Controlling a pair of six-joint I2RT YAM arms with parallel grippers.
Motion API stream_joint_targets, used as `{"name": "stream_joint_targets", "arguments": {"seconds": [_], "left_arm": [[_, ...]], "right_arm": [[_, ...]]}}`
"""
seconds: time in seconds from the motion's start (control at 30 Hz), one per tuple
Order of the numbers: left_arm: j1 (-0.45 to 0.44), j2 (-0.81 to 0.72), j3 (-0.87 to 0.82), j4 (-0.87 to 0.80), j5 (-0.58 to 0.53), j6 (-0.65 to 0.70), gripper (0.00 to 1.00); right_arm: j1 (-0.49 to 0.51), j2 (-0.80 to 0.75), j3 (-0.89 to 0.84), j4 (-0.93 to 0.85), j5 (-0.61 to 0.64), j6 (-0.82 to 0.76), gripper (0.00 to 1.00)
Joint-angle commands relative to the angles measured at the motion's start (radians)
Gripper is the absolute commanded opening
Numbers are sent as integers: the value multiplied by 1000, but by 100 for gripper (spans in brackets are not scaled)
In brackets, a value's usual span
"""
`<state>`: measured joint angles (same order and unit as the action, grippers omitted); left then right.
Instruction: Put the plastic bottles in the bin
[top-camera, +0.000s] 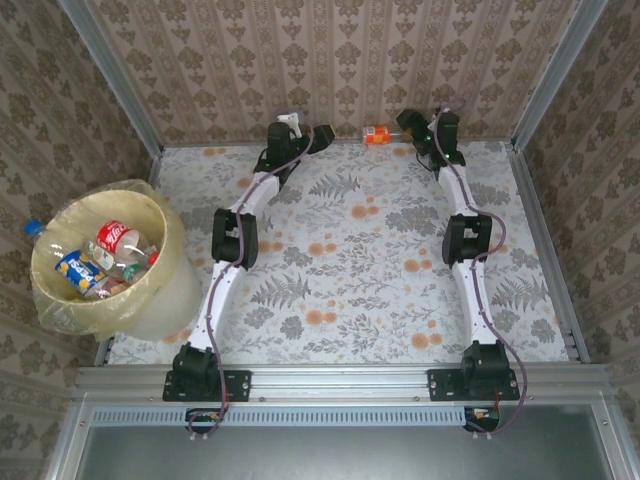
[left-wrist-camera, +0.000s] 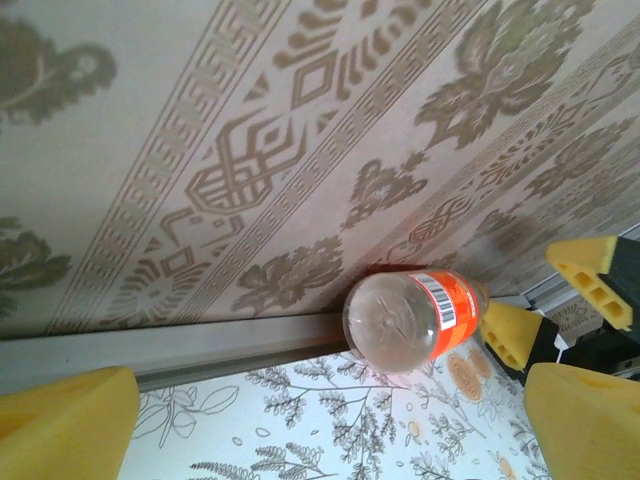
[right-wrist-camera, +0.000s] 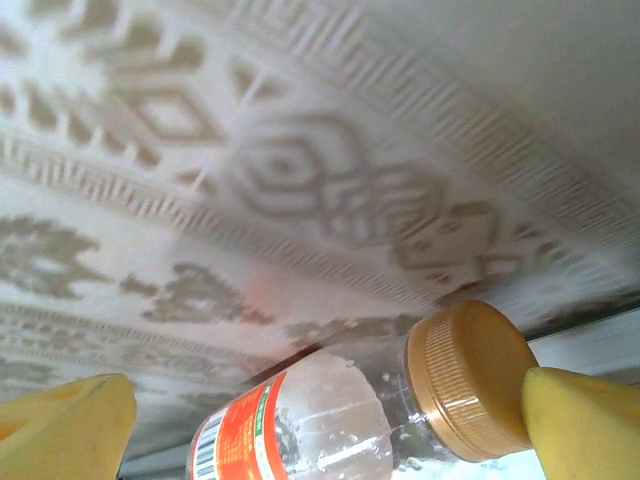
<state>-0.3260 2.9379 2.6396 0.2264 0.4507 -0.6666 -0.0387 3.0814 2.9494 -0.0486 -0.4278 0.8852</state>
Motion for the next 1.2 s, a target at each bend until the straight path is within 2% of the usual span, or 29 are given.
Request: {"name": "stream_joint_targets", "arguments": {"seconds": [0.0,0.17,0.47,0.7,0.8,0.9,1.03,1.17], "left_arm": [[17,7,23,25,27,-18,100],[33,15,22,47,44,-37,100],[58,13,6,51,66,-72,100],[117,-93,-180,98,65,-105,100],[141,-166,-261,19,58,-49,100],[154,-270,-377,-113,-53,12,100],[159,-397,-545,-165,-169,8,100],[149,-458,-548,-392,-253,30,100]], "right_arm": [[43,-1,-3,12,-90,-47,100],[121,-43,-1,-61,-131,-107,100],[258,-81,2,-48,-156,-94,100],[340,-81,16,-49,-169,-87,100],[361,-84,28,-64,-229,-90,100],[387,-94,34,-117,-309,-149,100],[423,-109,36,-212,-399,-229,100],[443,-118,63,-264,-444,-272,100]]}}
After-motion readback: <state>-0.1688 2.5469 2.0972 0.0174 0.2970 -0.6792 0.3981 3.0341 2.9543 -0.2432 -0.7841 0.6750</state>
